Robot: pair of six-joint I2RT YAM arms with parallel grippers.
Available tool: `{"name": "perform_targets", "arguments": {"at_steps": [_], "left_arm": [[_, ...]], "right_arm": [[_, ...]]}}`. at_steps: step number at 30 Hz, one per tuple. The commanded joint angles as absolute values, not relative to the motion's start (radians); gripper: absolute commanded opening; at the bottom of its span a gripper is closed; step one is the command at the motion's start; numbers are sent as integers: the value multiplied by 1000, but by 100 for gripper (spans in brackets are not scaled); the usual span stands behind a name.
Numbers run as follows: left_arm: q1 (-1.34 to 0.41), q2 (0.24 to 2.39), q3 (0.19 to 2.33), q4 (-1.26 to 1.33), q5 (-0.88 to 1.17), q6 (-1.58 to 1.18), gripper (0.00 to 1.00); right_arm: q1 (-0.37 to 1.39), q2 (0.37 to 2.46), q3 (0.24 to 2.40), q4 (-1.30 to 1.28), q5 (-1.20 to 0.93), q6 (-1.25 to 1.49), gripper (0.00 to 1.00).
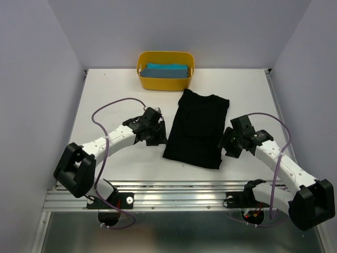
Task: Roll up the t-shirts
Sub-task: Roll the T-shirt to the center of the board.
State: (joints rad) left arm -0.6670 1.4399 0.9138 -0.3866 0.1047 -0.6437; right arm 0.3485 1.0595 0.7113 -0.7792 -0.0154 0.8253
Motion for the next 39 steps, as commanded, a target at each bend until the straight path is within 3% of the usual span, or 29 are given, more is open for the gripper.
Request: {"name": "perform_targets", "arguments": {"at_steps": [1, 2, 3, 4, 6, 19, 32, 39], "left_arm": [[-693, 1391, 1009, -402, 26, -620, 22], [-701, 1399, 1017, -379, 47, -621, 5], [-701, 1410, 1023, -367, 67, -623, 0], [-701, 1434, 1031, -350, 86, -621, 0], [-701, 1472, 1035, -306, 127, -623, 0], [-692, 1726, 1005, -204, 137, -581, 0], [-690, 1575, 1069, -353, 18, -522, 0], [-699, 1569, 1085, -301, 121, -509, 0]], "right_arm": [[351, 1048, 761, -770, 20, 821, 36], [351, 1055, 753, -746, 11, 824, 27], [351, 1061, 740, -735, 8, 828, 19], [351, 1069, 732, -724, -14, 833, 10], [360, 1097, 706, -681, -49, 833, 4], [360, 1279, 555, -462, -41, 834, 3], [360, 1152, 756, -676, 66, 784, 6], [390, 1114, 704, -631, 9, 847, 7]]}}
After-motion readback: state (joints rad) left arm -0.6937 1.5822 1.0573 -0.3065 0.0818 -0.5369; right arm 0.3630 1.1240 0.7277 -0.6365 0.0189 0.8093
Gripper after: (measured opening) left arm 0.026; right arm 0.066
